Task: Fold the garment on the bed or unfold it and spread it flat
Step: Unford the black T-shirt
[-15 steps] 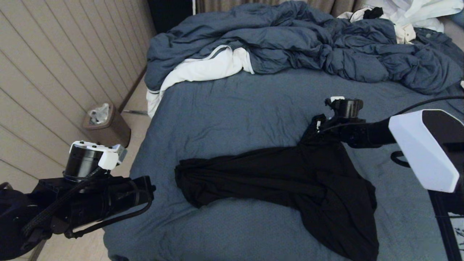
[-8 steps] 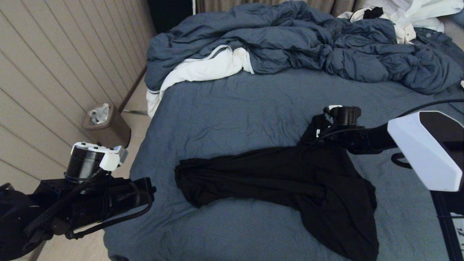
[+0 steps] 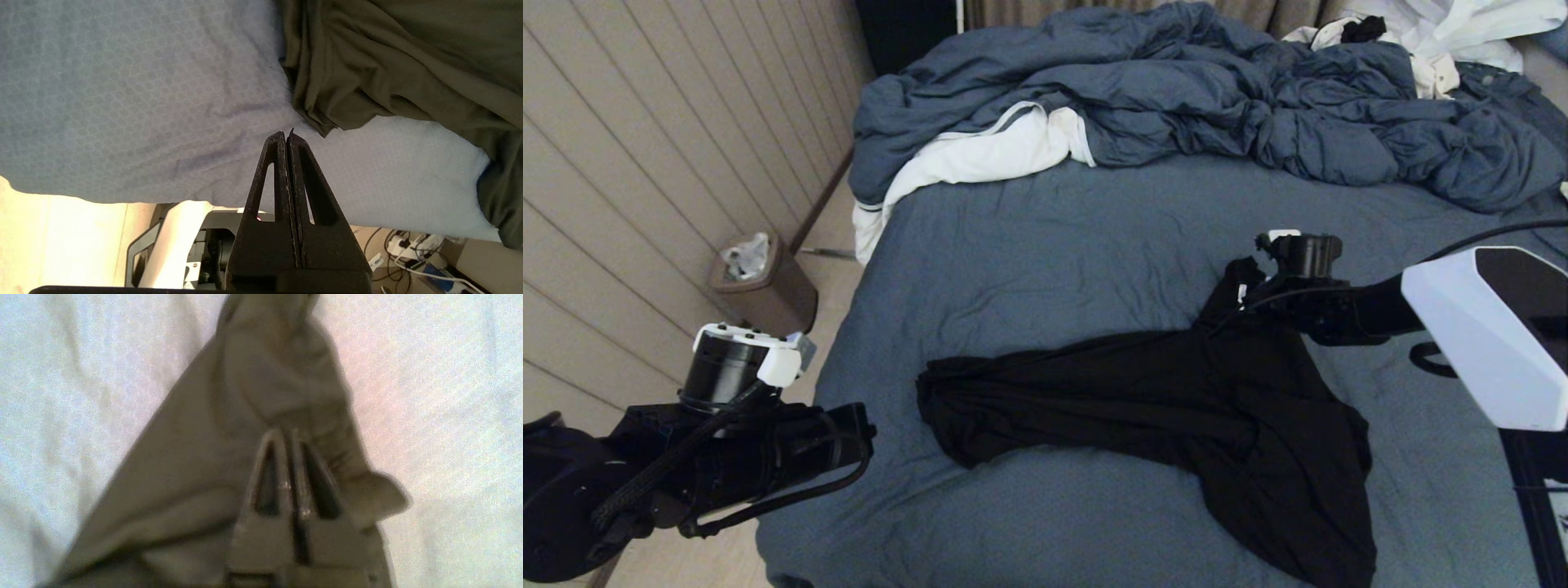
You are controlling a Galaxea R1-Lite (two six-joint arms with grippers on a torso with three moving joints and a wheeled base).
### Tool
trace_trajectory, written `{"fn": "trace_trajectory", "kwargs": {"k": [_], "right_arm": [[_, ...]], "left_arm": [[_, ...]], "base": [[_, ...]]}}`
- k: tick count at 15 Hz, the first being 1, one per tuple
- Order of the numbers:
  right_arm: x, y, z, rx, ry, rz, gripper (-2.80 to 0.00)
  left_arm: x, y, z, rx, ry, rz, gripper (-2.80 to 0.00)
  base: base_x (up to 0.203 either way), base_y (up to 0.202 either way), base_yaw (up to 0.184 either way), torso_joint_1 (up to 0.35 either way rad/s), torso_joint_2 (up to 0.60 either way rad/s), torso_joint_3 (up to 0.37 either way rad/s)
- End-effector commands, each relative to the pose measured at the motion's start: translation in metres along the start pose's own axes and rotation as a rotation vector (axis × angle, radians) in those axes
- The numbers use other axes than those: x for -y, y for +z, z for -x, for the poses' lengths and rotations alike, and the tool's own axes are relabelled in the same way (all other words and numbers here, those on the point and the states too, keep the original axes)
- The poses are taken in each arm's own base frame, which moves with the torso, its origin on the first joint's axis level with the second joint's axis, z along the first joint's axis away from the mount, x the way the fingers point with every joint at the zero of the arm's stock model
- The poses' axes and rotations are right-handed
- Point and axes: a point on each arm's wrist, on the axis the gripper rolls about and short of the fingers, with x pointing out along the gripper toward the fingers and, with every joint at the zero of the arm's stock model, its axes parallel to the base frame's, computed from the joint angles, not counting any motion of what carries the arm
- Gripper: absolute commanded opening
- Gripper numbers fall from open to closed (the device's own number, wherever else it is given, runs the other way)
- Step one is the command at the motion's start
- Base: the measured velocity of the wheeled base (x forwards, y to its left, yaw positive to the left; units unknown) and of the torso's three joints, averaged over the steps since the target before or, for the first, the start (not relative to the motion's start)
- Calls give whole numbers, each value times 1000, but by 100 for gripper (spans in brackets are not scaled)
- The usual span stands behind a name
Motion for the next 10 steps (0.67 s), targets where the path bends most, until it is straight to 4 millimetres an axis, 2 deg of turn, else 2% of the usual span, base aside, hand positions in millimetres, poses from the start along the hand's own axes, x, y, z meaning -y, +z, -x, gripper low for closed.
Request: {"fn": "trace_trajectory", "kwargs": {"k": [1,9,10], "right_arm": [[1,7,5,16,-1,-4,-280],[2,2,3,0,-5,1,-280],[2,2,4,-1,-4,3,0]], "left_arm": [[0,0,-1,1,0,4,-280],[0,0,1,4,-4,4,-280],[0,1,1,5,-4,4,-280]], "base": [[0,0,0,0,0,0],[0,0,0,0,0,0],[0,0,0,0,0,0]]}}
